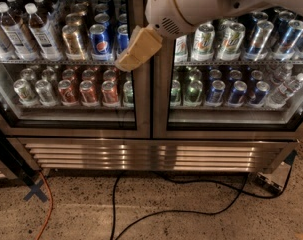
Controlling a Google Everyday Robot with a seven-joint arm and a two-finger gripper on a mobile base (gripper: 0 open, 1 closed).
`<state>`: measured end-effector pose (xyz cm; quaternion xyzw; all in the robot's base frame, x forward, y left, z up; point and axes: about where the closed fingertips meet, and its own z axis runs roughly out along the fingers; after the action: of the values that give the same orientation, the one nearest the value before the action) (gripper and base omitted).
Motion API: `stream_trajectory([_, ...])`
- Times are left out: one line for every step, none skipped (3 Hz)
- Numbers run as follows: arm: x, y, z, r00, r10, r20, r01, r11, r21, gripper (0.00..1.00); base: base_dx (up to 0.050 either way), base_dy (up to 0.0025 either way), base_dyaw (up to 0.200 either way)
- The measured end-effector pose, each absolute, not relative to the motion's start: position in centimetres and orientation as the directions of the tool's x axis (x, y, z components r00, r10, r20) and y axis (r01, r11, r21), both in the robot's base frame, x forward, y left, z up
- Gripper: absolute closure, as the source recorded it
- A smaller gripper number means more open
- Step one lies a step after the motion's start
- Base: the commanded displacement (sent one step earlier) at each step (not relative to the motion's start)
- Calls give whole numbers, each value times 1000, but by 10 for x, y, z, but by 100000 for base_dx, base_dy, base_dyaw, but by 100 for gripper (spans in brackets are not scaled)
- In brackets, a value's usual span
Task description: Open left fridge door
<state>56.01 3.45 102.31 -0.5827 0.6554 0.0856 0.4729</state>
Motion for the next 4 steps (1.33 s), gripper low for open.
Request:
stream_trajectory([569,25,1023,74,-596,-800,-833,404,-377,0,0,0,0])
stream_trajectory([575,12,1015,19,-511,-859,-823,480,-304,0,0,0,0])
stream_trajectory([574,13,1019,22,-509,-860,-822,480,-305,0,0,0,0])
stream_trajectory([590,17,1030,49,-530,-847,-812,472,-343,0,0,0,0])
